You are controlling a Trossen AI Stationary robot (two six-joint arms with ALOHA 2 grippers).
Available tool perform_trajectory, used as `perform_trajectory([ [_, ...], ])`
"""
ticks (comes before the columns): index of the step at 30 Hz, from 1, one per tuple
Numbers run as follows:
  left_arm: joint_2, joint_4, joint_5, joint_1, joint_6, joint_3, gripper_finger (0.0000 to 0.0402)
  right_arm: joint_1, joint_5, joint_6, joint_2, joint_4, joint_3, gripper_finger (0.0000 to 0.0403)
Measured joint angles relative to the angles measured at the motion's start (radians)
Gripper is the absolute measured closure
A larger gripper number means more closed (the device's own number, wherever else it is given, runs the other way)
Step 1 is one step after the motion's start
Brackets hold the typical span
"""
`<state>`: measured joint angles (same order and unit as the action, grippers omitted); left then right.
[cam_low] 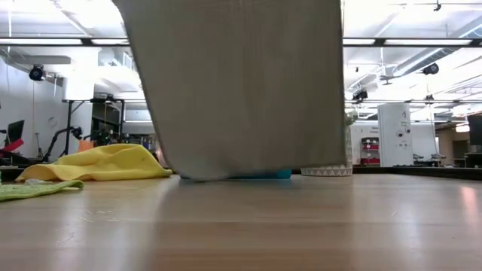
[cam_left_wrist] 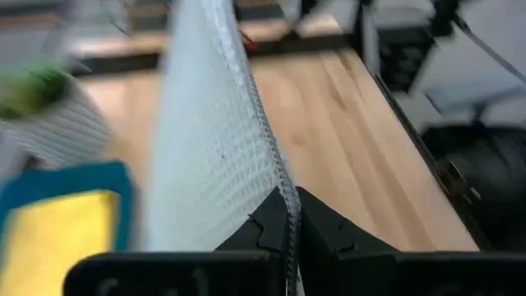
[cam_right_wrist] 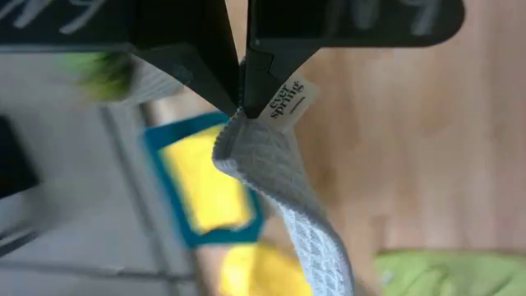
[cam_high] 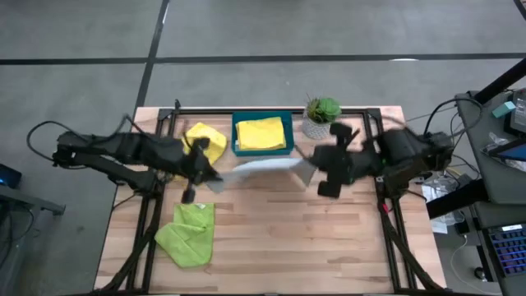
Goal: Fold microfiber towels
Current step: Fold the gray microfiber cloth
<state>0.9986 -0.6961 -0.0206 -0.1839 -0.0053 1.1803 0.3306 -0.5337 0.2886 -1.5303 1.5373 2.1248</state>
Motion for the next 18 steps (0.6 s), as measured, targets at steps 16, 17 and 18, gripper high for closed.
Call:
perform_trajectory([
  [16, 0.399, 0.309, 0.057, -0.281, -0.121, -0.093, 0.0401, 0.259, 0.409, 0.400, -0.002, -0.224, -0.536, 0.0394],
  [17, 0.402, 0.291, 0.056, -0.273, -0.108, -0.088, 0.0401, 0.254, 0.407, 0.396, -0.002, -0.219, -0.550, 0.0394],
  [18, 0.402, 0.269, 0.058, -0.260, -0.093, -0.080, 0.0401, 0.244, 0.401, 0.384, -0.001, -0.210, -0.561, 0.0394],
])
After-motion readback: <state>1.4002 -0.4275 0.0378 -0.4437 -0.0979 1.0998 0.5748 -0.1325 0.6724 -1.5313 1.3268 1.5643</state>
